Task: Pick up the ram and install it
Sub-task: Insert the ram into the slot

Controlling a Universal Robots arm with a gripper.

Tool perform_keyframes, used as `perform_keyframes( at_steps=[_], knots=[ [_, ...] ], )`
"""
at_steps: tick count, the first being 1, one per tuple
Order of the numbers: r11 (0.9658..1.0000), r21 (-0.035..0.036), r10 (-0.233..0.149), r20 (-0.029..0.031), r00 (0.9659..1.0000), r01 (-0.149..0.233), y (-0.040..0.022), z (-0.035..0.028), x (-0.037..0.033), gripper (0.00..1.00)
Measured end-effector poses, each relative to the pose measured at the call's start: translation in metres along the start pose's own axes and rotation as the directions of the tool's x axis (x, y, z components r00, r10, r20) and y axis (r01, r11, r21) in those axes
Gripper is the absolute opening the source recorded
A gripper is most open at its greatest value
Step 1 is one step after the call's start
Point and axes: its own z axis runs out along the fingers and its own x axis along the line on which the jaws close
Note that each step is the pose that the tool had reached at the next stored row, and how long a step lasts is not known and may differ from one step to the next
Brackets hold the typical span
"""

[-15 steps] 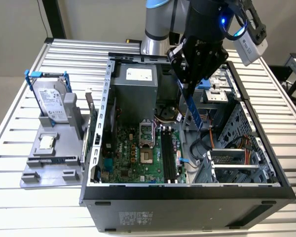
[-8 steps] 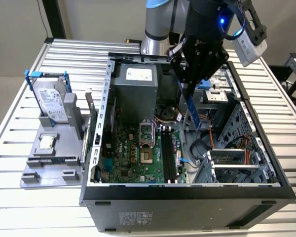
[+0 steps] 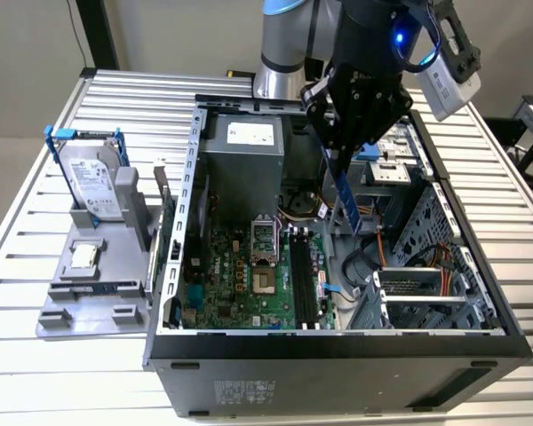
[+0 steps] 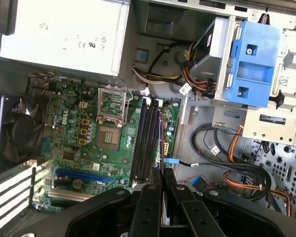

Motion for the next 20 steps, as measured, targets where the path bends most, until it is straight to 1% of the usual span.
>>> perform_keyframes(
  at_steps=[5, 8, 11, 13, 17, 20],
  knots=[
    [1.0, -0.0001, 0.009, 0.0002, 1.0, -0.009, -0.0008, 0.0009, -0.0058, 0.0],
    [0.999, 0.0001, 0.046, 0.0008, 0.999, -0.046, -0.0009, 0.0021, -0.006, 0.0],
    [0.9963, 0.0003, 0.086, 0.0015, 0.9963, -0.086, -0.001, 0.0038, -0.0062, 0.0],
    [0.9947, 0.0003, 0.103, 0.0017, 0.9947, -0.103, -0.001, 0.0047, -0.0065, 0.0],
    [0.9946, 0.0006, 0.104, 0.0017, 0.9946, -0.104, -0.0011, 0.0047, -0.0065, 0.0],
    [0.9946, 0.0005, 0.104, 0.0018, 0.9946, -0.104, -0.0011, 0.0067, -0.0065, 0.0]
  ],
)
